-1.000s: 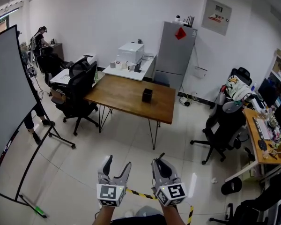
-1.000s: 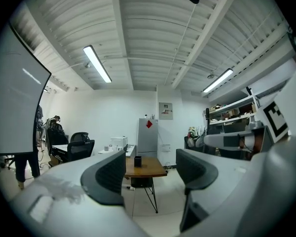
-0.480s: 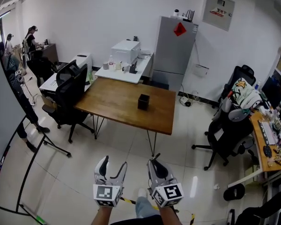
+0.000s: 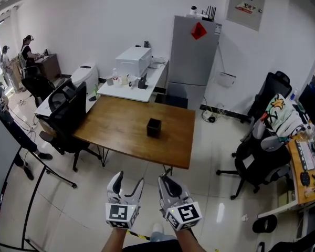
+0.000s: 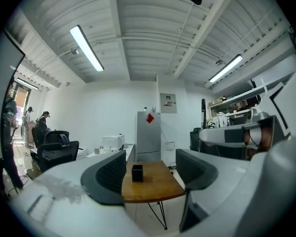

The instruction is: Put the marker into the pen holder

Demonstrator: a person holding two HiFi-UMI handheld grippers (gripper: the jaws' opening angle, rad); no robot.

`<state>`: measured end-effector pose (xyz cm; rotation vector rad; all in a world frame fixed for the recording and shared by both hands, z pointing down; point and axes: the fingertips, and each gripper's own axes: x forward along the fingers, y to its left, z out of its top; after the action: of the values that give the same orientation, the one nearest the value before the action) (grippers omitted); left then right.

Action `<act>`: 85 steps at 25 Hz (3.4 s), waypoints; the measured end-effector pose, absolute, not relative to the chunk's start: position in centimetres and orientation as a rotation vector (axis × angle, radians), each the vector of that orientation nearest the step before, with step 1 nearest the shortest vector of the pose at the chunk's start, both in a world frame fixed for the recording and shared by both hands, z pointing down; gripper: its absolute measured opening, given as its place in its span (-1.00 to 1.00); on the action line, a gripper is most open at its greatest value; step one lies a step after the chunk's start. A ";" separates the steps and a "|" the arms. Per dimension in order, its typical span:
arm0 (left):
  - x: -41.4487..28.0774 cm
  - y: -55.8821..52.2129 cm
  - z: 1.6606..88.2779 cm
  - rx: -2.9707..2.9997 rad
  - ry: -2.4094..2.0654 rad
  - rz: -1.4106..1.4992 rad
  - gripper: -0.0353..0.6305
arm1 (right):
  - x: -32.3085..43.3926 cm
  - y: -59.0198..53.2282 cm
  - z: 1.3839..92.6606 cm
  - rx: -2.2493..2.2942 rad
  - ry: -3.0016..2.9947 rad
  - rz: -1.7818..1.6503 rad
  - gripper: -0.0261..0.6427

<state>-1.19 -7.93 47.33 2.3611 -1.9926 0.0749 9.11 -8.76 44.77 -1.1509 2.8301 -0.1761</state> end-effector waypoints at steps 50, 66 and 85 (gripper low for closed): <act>-15.1 -40.5 48.3 2.540 -1.735 0.104 0.02 | -1.7 -39.6 48.0 -1.579 2.742 -0.189 -0.80; -10.9 -51.5 48.8 2.556 -1.670 0.141 0.01 | 1.5 -51.0 44.8 -1.563 2.681 -0.131 -0.79; -9.8 -56.8 48.5 2.500 -1.853 0.172 0.00 | 4.1 -58.3 46.9 -1.426 2.724 -0.204 -0.79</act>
<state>-9.82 -56.80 48.46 2.5002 -1.8531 0.1719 4.07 -58.34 46.94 -1.4259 2.7237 -0.2044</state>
